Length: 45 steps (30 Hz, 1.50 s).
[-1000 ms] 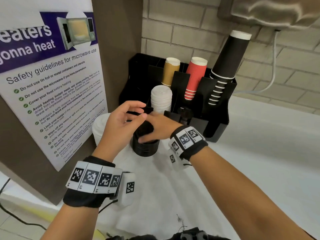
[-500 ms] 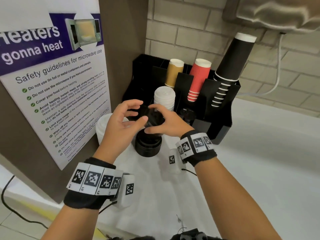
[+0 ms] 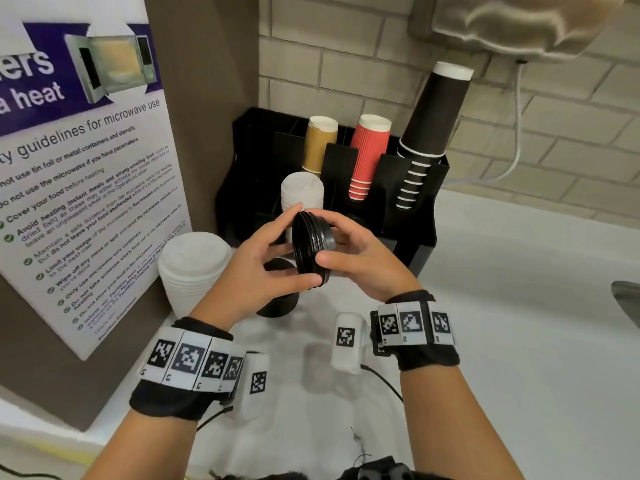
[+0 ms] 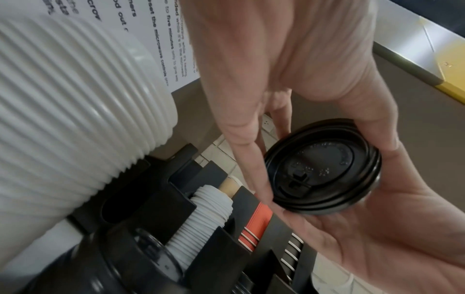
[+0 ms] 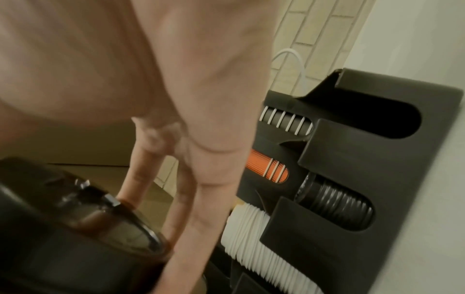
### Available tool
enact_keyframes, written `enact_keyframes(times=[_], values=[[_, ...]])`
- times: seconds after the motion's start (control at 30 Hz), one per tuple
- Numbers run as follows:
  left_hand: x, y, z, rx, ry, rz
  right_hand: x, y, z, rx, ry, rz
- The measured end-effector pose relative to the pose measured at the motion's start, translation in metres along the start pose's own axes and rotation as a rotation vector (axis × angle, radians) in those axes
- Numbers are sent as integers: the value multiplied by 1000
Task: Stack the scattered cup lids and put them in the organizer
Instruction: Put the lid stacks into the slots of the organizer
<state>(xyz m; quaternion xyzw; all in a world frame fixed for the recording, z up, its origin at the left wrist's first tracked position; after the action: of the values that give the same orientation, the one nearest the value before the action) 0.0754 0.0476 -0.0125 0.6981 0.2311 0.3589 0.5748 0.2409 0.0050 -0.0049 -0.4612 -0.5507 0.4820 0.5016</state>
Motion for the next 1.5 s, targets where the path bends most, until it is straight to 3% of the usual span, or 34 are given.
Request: enact_keyframes(times=[0.5, 0.63, 0.73, 0.9, 1.13, 1.5], values=[[11, -4, 5, 21, 32, 21, 7, -18, -15, -221, 124, -72], [11, -1, -9, 53, 206, 33, 28, -36, -67, -282, 432, -140], [11, 1, -18, 54, 299, 59, 46, -35, -109, -465, 595, -68], [11, 2, -24, 45, 327, 83, 72, -11, -129, -837, 430, 111], [10, 1, -26, 56, 337, 79, 91, 12, -111, -1276, 212, 319], [10, 1, -28, 76, 336, 74, 97, 23, -94, -1540, 77, 421]])
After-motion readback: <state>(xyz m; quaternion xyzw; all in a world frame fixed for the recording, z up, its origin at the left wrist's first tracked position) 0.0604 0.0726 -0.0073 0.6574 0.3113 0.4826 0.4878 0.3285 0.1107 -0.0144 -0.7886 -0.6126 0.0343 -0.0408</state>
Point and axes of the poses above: each hand's wrist, its own x-axis towards the middle knuckle, its own z-axis out of the palm, y = z × x, the point moved 3 cm from there along x, towards the middle knuckle, and after that the axes turned 1 degree about -z, right-handed, at the moved point
